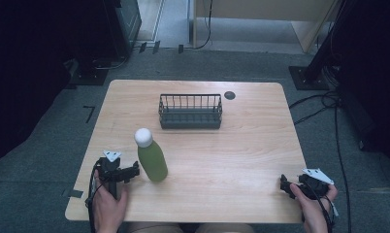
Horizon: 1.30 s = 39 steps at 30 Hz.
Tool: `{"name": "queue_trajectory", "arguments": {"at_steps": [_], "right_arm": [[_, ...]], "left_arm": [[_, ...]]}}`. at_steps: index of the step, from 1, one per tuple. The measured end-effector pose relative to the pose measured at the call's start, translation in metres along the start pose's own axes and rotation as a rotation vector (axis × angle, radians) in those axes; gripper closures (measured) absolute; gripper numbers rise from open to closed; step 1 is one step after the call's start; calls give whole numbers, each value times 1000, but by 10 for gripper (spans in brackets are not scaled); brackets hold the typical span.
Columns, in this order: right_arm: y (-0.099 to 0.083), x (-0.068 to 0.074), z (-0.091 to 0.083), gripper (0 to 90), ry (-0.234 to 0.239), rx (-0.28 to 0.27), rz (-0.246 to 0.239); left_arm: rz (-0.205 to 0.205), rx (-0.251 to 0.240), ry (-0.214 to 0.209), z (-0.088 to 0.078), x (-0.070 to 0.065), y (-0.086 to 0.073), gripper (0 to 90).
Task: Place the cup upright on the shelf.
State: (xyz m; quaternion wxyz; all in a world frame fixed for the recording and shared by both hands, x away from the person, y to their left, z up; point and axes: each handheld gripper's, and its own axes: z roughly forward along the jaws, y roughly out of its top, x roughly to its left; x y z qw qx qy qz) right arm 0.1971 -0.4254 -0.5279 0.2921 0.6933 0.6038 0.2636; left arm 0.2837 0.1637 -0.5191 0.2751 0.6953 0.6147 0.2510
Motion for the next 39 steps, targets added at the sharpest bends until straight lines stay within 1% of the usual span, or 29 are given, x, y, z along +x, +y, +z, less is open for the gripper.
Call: {"name": "queue_trajectory", "arguments": {"at_steps": [2,7,10,12,16,17,20,23,25,26,31,36,37,39], "right_arm": [[1,0,1,11,3,-4,7],[2,5,3,12,22,3,-10],[3,7,2,20,27,-4,-20],[3,8,2,30,35,-18,-10],[6,15,-1,30,64,-22,-22],[9,17,-3,31,82,-34,-23],[16,25,-10,36,96,-57,-36],[22,36,-18,36,131,-75,-55],[25,45,-22,36,153,-86,-69],[26,51,-23,36,164,-87,-83],[34,82,-25,36,217,-86,-142],[42,110,-26,37,263,-98,-172],[44,117,-26,37,279,-100,-182],[47,126,-28,37,303,-106,-190]], "left_arm": [[0,0,0,0,0,0,0],[0,0,0,0,0,0,0],[0,0,0,0,0,0,0],[0,0,0,0,0,0,0],[0,1,0,0,0,0,0],[0,1,0,0,0,0,0],[0,0,0,0,0,0,0],[0,1,0,0,0,0,0],[0,1,0,0,0,0,0],[0,1,0,0,0,0,0],[0,0,0,0,0,0,0],[0,0,0,0,0,0,0],[0,0,0,0,0,0,0],[0,0,0,0,0,0,0]]}}
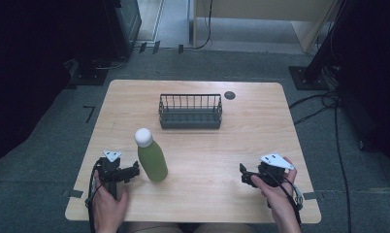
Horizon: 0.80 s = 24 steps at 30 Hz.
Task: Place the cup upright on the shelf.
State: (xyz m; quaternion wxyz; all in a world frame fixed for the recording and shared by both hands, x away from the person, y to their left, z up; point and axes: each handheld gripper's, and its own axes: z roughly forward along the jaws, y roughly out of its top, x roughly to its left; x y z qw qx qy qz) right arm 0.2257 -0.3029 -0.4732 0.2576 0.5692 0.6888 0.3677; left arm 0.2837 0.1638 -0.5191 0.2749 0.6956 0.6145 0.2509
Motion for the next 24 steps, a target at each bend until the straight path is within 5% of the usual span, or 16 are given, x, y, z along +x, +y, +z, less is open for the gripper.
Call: {"name": "queue_trajectory", "arguments": {"at_steps": [14,24], "right_arm": [[23,65,8,42,131,-34,-97],[20,104,16,50,235,-41,-111]], "left_arm": [[0,0,0,0,0,0,0],[0,1,0,0,0,0,0]]}}
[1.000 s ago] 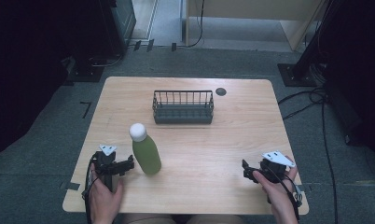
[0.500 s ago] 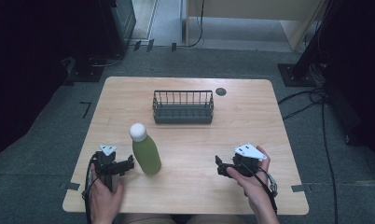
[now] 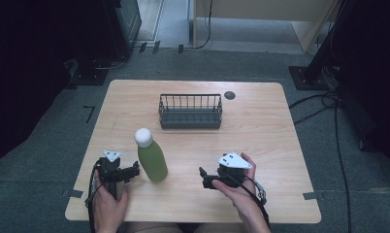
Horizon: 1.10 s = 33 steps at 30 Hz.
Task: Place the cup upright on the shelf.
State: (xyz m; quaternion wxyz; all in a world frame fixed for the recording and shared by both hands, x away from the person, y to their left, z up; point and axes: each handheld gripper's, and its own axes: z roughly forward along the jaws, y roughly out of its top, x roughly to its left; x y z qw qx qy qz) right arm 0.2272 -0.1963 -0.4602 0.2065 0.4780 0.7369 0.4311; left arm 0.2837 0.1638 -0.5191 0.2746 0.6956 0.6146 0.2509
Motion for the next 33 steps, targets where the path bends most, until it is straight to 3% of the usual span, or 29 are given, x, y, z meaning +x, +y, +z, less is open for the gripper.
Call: {"name": "queue_trajectory", "arguments": {"at_steps": [10,33], "right_arm": [[3,37,19,58,85,3,-51],[16,82,34,78,186,-23,-104]], "left_arm": [[0,0,0,0,0,0,0],[0,0,0,0,0,0,0]]}}
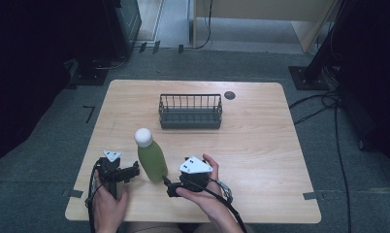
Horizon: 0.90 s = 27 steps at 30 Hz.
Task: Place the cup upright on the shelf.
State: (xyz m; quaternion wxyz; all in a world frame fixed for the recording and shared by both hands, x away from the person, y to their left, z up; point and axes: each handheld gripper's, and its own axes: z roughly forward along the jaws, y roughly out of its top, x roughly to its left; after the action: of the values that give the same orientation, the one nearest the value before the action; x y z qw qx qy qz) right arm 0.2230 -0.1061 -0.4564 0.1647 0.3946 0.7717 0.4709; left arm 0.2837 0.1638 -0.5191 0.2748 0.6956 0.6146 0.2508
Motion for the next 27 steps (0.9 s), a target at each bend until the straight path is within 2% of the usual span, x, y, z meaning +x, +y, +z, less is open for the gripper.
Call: {"name": "queue_trajectory", "arguments": {"at_steps": [7,16,23,27], "right_arm": [[6,11,7,123,26,-25,-11],[14,20,14,124,65,-36,-14],[18,25,23,125,85,-54,20],[20,27,30,127,62,-54,49]], "left_arm": [[0,0,0,0,0,0,0],[0,1,0,0,0,0,0],[0,1,0,0,0,0,0],[0,1,0,0,0,0,0]]}}
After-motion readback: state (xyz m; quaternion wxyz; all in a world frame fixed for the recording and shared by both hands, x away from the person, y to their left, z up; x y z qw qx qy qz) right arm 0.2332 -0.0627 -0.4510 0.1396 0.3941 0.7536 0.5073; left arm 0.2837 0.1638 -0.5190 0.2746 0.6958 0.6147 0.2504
